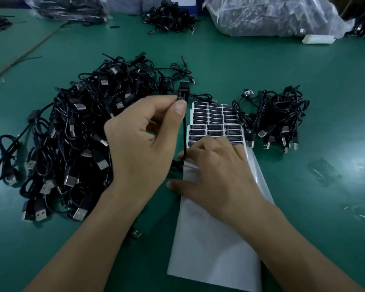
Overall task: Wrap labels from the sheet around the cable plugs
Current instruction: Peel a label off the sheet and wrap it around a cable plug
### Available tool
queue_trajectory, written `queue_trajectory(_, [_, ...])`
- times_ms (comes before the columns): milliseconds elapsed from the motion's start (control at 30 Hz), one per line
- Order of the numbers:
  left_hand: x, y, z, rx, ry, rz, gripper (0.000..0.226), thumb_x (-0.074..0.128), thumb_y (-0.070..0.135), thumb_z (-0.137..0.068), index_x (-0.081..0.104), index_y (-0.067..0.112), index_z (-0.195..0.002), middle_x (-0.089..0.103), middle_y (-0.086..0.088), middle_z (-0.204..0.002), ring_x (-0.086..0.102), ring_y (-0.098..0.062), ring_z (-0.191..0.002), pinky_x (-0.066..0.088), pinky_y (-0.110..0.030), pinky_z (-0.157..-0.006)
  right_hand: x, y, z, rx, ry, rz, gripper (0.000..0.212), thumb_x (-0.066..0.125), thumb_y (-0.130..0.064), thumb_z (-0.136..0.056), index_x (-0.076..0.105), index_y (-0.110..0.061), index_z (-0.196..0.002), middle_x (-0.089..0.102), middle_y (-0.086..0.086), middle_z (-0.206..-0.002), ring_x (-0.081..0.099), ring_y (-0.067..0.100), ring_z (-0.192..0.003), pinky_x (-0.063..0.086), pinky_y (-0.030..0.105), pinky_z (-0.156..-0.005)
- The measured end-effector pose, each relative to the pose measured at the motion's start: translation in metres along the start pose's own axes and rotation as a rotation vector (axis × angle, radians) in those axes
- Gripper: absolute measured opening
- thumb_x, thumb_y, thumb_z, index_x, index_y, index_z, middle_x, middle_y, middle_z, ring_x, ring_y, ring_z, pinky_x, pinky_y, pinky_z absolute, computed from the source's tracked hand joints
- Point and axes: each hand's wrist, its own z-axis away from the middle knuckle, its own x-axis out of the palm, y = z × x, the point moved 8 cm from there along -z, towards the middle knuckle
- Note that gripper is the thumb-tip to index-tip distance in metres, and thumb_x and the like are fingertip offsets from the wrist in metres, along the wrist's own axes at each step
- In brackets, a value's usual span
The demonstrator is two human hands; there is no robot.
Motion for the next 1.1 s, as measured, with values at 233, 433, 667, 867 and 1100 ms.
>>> queue_trajectory(233, [-0.027,-0.023,-0.003,-0.143,0.270,-0.082,0.014,0.049,0.016,-0.105,0.059,0.016,-0.095,0.052,0.014,-0.075,0.047,0.003,-0.062,0.035,-0.011,-0.061,-0.012,0.013,-0.001,-0.026,-0.080,-0.187,0.044,0.062,-0.061,-0.084,0.064,-0.041,-0.123,0.054,-0.016,-0.117,0.044,0.008,-0.117,0.034,0.034,-0.105])
queue_trajectory(433, [-0.023,-0.032,-0.002,-0.252,0.244,0.017,0.018,0.051,0.021,-0.105,0.060,0.025,-0.090,0.059,0.009,-0.074,0.055,-0.011,-0.064,0.046,-0.028,-0.058,-0.015,0.014,-0.001,-0.059,-0.058,-0.195,0.067,0.066,-0.068,-0.079,0.055,-0.037,-0.137,0.053,-0.015,-0.127,0.045,0.005,-0.120,0.038,0.031,-0.105])
queue_trajectory(667, [-0.010,-0.011,-0.003,-0.179,0.114,0.101,0.014,0.058,0.020,-0.102,0.066,0.026,-0.092,0.066,0.011,-0.074,0.062,-0.006,-0.062,0.049,-0.019,-0.058,-0.006,0.002,-0.002,-0.121,0.064,-0.418,0.043,0.073,-0.053,-0.083,0.071,-0.028,-0.117,0.068,-0.012,-0.105,0.059,0.001,-0.096,0.049,0.021,-0.086])
queue_trajectory(867, [-0.013,-0.027,-0.004,-0.346,0.176,0.354,0.018,0.053,0.020,-0.105,0.064,0.019,-0.090,0.066,0.009,-0.068,0.058,-0.005,-0.057,0.046,-0.019,-0.052,-0.020,0.002,0.000,-0.121,0.246,-0.700,0.009,0.068,-0.020,-0.092,0.077,-0.018,-0.089,0.068,-0.012,-0.075,0.058,-0.003,-0.067,0.039,0.006,-0.062])
queue_trajectory(1100, [-0.017,-0.052,0.004,-0.520,0.221,0.372,0.029,0.039,0.024,-0.110,0.062,0.018,-0.092,0.069,0.006,-0.068,0.059,-0.008,-0.059,0.047,-0.022,-0.052,-0.059,0.036,-0.001,-0.012,0.463,-0.781,0.016,0.064,-0.023,-0.094,0.068,-0.032,-0.082,0.064,-0.019,-0.067,0.051,-0.003,-0.056,0.039,0.010,-0.052])
